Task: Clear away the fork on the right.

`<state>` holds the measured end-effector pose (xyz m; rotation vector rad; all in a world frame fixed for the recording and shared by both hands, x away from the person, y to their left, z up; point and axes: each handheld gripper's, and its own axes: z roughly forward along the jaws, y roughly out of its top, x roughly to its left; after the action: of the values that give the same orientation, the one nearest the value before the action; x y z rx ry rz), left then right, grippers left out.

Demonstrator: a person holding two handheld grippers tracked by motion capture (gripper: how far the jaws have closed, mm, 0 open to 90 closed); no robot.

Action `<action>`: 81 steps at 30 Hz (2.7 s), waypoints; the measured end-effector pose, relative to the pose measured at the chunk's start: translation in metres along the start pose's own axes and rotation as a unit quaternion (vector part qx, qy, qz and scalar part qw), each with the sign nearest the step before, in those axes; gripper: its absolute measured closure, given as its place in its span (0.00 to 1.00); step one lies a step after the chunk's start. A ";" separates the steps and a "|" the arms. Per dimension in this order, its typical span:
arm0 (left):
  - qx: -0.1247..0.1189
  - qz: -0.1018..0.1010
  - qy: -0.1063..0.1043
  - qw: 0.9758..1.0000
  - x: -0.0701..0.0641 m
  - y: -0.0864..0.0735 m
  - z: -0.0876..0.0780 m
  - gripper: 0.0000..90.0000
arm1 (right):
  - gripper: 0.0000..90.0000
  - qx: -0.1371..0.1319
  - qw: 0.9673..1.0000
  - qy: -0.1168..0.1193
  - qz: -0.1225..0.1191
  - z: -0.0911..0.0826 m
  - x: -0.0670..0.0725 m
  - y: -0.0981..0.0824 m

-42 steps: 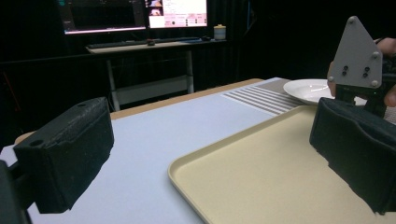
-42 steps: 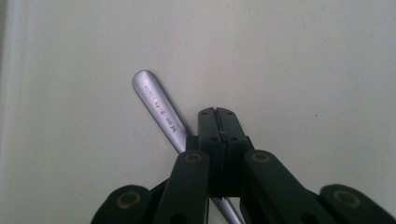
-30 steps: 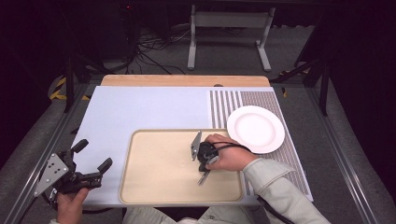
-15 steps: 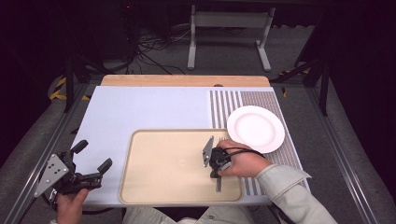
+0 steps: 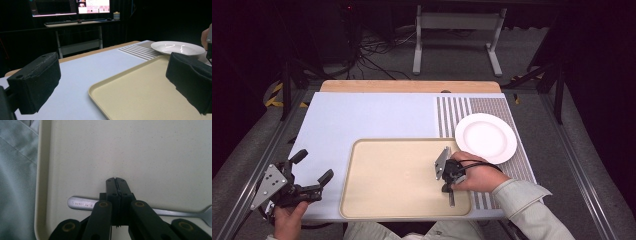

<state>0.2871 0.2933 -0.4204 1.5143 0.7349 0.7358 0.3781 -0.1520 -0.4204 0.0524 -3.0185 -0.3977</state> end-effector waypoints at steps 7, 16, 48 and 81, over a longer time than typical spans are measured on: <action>0.000 0.000 0.000 1.000 0.000 0.000 0.000 0.01 | 0.99 0.002 1.000 0.001 0.000 -0.001 0.001 -0.002; 0.001 0.001 0.000 1.000 0.000 0.000 -0.001 0.01 | 0.70 -0.075 0.996 -0.048 0.008 -0.028 0.004 -0.006; 0.000 0.001 0.002 1.000 -0.001 0.000 0.000 0.01 | 0.17 -0.249 0.934 -0.227 0.118 -0.089 0.035 -0.070; 0.000 -0.001 0.003 1.000 -0.001 0.000 0.000 0.01 | 0.06 -0.433 0.791 -0.365 0.232 -0.081 0.069 -0.163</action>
<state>0.2867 0.2925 -0.4205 1.5122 0.7412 0.7395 0.3211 -0.3338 -0.3786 -1.1053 -2.9058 -2.0444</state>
